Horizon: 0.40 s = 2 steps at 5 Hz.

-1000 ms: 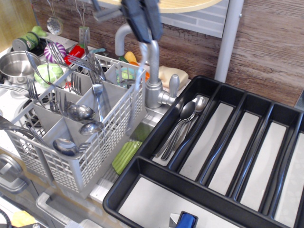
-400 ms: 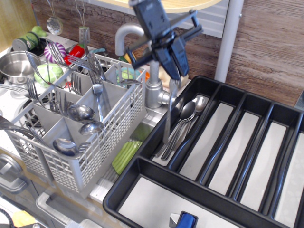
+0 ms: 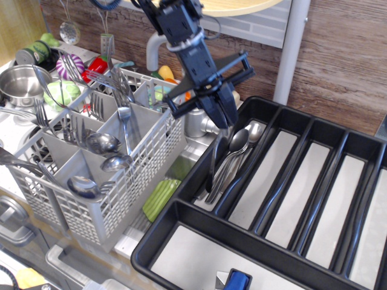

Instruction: Put small spoon from basket to tray

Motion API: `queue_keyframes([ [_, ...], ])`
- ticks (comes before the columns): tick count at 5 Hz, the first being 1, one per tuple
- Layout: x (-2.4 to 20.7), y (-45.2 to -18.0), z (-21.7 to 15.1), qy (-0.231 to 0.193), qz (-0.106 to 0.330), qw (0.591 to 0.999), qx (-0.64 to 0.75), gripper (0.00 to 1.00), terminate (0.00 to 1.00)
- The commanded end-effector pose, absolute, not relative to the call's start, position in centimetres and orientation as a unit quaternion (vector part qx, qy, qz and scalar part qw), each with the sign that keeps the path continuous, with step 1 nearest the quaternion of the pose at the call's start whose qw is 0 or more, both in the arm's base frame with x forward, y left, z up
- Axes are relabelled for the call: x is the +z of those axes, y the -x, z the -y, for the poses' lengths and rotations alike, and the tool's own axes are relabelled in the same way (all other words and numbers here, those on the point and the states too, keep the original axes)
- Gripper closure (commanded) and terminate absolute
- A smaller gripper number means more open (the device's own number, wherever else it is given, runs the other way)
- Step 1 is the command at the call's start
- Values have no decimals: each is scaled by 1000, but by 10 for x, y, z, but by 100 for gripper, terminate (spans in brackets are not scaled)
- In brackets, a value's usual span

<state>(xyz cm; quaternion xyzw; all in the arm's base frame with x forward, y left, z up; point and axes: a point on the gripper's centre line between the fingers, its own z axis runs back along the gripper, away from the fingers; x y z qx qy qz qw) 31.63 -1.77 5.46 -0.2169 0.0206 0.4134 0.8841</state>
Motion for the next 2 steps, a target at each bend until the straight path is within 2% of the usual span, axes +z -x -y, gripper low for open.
queue_keyframes([
  [1, 42, -318, 14, 241, -21, 868, 433, 100, 0],
  [2, 31, -319, 8, 279, -5, 863, 421, 0, 100],
])
